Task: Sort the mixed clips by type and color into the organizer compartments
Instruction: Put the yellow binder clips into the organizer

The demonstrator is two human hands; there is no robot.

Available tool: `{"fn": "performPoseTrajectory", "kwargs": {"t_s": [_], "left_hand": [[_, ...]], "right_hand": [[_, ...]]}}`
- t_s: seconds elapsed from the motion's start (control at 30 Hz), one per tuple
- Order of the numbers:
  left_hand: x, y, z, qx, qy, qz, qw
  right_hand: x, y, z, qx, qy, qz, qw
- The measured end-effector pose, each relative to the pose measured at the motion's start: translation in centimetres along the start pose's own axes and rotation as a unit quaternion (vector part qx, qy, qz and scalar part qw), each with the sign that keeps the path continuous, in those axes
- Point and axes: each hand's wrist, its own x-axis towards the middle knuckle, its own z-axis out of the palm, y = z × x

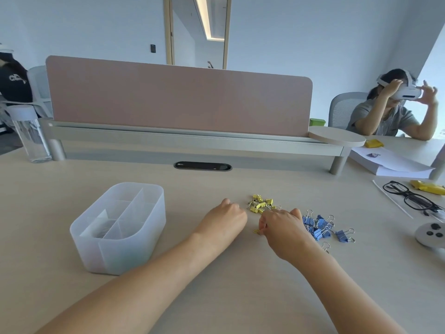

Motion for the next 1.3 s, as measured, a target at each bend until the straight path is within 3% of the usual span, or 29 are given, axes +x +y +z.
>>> {"fn": "performPoseTrajectory", "kwargs": {"t_s": [0.3, 0.5, 0.63, 0.87, 1.17, 1.3], "left_hand": [[-1.9, -1.5, -0.7, -0.109, -0.044, -0.099, 0.988], [-5.0, -2.7, -2.3, -0.292, 0.026, -0.162, 0.942], [-6.3, -3.5, -4.6, -0.338, 0.076, -0.184, 0.92], [-8.4, -6.9, -8.8, -0.336, 0.128, -0.186, 0.914], [-13.1, -14.9, -7.7, -0.334, 0.147, -0.245, 0.898], [-13.9, -15.6, -6.3, -0.322, 0.119, -0.227, 0.912]], "right_hand": [[-0.6, -0.9, -0.6, 0.093, 0.086, -0.016, 0.992], [-0.9, -1.7, -1.9, 0.195, 0.101, -0.004, 0.976], [-1.0, -2.9, -3.7, 0.24, 0.106, -0.02, 0.965], [-0.3, -6.8, -7.6, 0.26, 0.125, -0.062, 0.955], [1.9, -14.0, -8.9, 0.38, 0.104, -0.099, 0.914], [3.1, -16.4, -7.5, 0.458, 0.111, -0.088, 0.878]]}}
